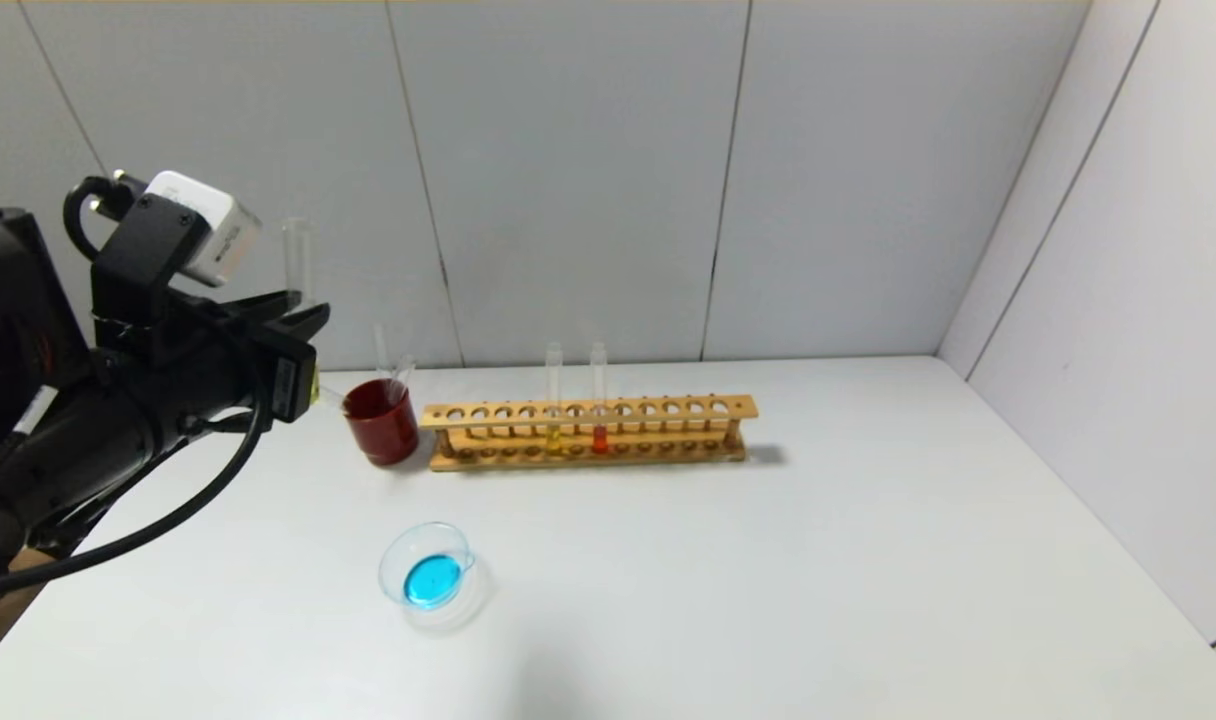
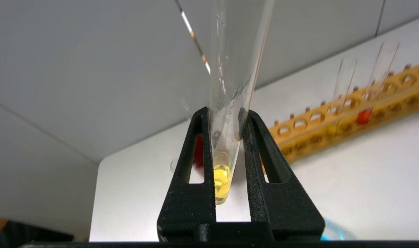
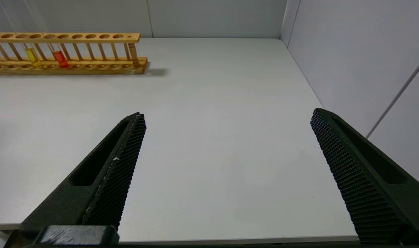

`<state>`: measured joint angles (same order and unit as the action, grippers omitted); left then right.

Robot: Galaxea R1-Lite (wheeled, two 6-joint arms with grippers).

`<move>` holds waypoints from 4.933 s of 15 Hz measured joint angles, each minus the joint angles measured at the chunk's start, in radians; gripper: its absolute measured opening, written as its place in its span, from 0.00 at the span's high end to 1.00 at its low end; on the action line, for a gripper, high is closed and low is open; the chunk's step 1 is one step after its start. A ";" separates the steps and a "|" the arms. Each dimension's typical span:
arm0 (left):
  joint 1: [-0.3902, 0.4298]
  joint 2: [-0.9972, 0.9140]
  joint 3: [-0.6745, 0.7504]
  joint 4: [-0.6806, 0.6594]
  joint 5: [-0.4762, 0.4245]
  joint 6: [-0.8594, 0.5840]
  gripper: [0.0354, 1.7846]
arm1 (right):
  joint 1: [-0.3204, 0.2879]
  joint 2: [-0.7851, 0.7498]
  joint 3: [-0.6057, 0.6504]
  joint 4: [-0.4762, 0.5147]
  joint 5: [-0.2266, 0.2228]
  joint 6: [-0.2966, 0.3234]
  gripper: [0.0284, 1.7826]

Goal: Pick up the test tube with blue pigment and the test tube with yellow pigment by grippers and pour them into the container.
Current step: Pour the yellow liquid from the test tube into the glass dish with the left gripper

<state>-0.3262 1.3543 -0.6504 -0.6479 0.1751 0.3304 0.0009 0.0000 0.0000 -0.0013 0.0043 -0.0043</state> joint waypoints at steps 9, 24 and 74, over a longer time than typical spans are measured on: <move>0.026 -0.040 0.340 -0.211 0.003 0.141 0.85 | 0.000 0.000 0.000 0.000 0.000 0.000 0.02; 0.062 0.145 0.363 -0.270 -0.187 0.542 0.85 | 0.000 0.000 0.000 0.000 0.000 0.000 0.02; 0.274 0.536 0.466 -0.807 -0.748 1.143 0.85 | 0.000 0.000 0.000 0.000 0.000 0.000 0.02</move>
<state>-0.0523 1.8906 -0.1847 -1.4551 -0.5730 1.4730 0.0013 0.0000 0.0000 -0.0013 0.0043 -0.0043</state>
